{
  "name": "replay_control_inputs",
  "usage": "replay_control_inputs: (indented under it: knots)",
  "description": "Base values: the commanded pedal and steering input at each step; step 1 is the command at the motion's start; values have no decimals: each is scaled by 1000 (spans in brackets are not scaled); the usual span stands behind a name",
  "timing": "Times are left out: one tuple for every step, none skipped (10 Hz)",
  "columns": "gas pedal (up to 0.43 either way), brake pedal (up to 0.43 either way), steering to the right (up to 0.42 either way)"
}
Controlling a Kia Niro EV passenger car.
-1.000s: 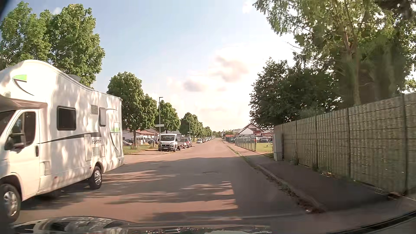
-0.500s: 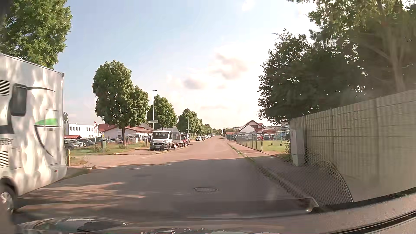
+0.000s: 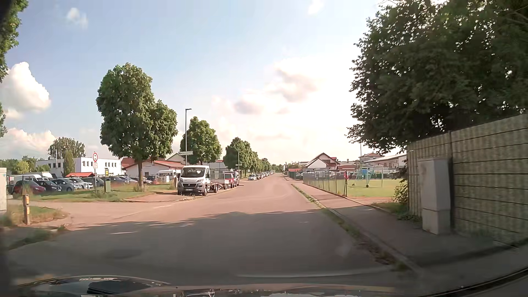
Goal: Follow the waypoints while adhering to traffic rules and regulations
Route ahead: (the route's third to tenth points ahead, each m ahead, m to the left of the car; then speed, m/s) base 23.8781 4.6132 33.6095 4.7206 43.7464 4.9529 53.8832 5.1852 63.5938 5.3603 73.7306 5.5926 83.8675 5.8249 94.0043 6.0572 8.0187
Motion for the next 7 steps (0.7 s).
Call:
replay_control_inputs:
  knots:
    - [0, 12, -21]
    - [0, 12, -19]
    - [0, 12, -17]
    - [0, 12, -8]
    - [0, 12, -2]
    - [0, 12, -2]
    - [0, 12, -2]
